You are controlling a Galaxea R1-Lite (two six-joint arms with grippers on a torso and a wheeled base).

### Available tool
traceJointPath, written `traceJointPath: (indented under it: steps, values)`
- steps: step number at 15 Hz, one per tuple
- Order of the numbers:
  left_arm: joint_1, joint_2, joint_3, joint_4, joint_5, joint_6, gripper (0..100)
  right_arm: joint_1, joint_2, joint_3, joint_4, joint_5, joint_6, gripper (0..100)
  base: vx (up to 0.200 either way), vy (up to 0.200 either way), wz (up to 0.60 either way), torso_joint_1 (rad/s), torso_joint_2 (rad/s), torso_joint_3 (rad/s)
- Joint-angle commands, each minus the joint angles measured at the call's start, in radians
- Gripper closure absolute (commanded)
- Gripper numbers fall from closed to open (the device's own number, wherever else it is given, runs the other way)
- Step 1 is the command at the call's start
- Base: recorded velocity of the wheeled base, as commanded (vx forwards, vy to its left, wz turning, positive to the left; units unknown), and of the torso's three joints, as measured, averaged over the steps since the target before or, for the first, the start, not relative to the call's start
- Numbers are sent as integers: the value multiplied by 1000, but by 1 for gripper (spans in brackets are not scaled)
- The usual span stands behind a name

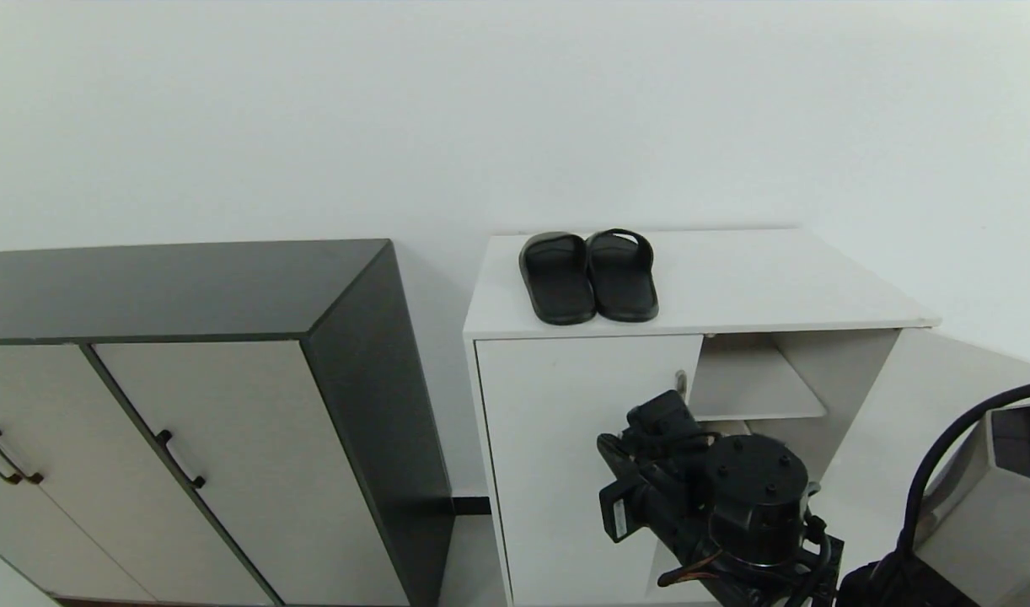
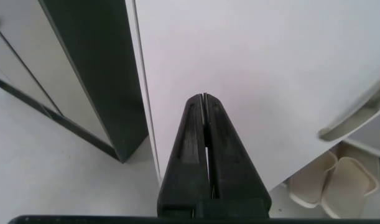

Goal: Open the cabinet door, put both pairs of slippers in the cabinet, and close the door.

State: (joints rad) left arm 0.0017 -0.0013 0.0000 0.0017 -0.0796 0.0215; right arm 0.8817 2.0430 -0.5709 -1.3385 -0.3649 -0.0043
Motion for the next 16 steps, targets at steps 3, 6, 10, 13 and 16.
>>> traceJointPath:
  steps: [3, 6, 10, 13, 16]
  values:
    - [0, 1, 0, 0, 0, 0, 100, 2, -1, 19, -7, 0, -16, 100, 0, 0, 0, 230, -536, -312]
    - [0, 1, 0, 0, 0, 0, 100, 3, 9, 39, -73, -3, -95, 100, 0, 0, 0, 191, -437, -247]
    - [0, 1, 0, 0, 0, 0, 100, 22, -116, -66, 206, -16, 12, 100, 0, 0, 0, 27, -59, -35]
    - [0, 1, 0, 0, 0, 0, 100, 99, -279, -356, 903, -138, 328, 100, 0, 0, 0, 0, 0, 0]
    - [0, 1, 0, 0, 0, 0, 100, 111, -267, -455, 993, -241, 397, 100, 0, 0, 0, 0, 0, 0]
